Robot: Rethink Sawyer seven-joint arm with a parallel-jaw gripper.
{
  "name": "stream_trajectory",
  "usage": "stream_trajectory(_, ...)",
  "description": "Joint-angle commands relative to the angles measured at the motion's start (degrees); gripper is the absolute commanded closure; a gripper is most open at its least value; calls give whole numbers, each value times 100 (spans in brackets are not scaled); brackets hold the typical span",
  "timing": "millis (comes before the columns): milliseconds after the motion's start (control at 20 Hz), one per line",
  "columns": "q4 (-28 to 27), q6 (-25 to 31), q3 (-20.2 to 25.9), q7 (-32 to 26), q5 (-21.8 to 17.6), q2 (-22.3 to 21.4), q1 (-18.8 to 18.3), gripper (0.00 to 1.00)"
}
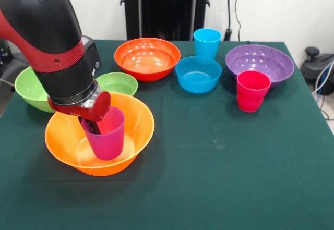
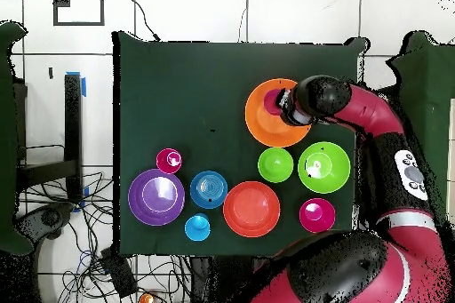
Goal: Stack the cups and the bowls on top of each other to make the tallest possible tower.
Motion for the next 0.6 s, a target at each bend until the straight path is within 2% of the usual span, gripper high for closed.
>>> stream_trajectory(50, 373, -186, -167, 84, -203, 142, 137, 100)
stream_trajectory(350, 644, -294, -264, 69, -219, 23, 91, 100)
stream_trajectory(600, 529, -387, -299, 39, -247, 160, 85, 100)
